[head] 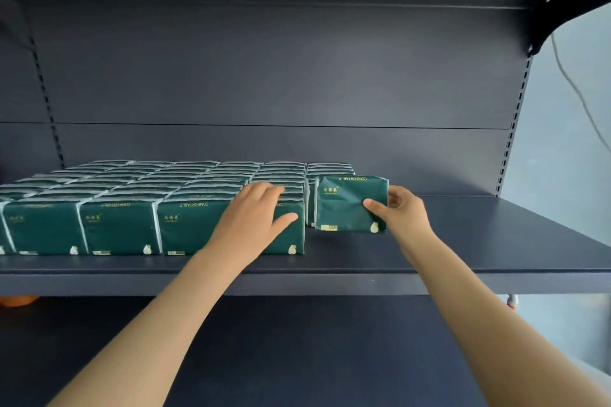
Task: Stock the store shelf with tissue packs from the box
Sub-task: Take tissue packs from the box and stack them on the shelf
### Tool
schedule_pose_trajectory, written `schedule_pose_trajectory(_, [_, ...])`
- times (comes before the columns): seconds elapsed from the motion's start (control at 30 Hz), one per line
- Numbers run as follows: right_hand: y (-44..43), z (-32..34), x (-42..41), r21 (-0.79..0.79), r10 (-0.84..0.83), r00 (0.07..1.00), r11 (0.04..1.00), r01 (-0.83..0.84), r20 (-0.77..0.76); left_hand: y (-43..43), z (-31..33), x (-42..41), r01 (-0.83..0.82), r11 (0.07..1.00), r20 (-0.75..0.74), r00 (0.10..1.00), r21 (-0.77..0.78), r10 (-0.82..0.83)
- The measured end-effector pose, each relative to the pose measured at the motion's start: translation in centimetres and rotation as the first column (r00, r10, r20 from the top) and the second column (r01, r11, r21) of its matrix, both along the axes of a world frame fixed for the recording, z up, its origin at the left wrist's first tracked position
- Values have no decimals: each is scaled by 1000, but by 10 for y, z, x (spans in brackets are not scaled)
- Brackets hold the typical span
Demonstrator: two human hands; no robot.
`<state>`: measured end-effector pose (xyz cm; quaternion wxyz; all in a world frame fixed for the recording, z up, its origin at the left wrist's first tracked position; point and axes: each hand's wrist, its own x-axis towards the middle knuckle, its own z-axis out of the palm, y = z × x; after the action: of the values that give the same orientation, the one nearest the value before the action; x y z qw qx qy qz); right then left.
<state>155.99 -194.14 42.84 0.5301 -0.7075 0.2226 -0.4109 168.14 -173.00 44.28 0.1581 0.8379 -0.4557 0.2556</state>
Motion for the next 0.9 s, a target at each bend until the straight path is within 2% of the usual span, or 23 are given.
schedule_pose_trajectory(0.1, [-9, -9, 23, -56, -73, 995, 996, 69, -74, -9, 3, 15, -36, 976, 102, 995, 213, 14])
schedule_pose_trajectory(0.2, [-10, -18, 41, -132, -144, 975, 984, 122, -170, -14, 1, 23, -78, 940, 165, 986, 331, 24])
schedule_pose_trajectory(0.4, [-14, -29, 64, -61, -49, 973, 998, 36, -224, -19, -4, 30, -72, 948, 207, 978, 311, 6])
schedule_pose_trajectory(0.73, [-7, -19, 63, -9, -8, 959, 1000, 6, -283, -19, -7, 32, -61, 952, 226, 974, 301, -9])
schedule_pose_trajectory(0.9, [3, -6, 55, -62, -39, 920, 998, 16, -391, -17, -4, 33, -34, 943, 217, 975, 330, -41])
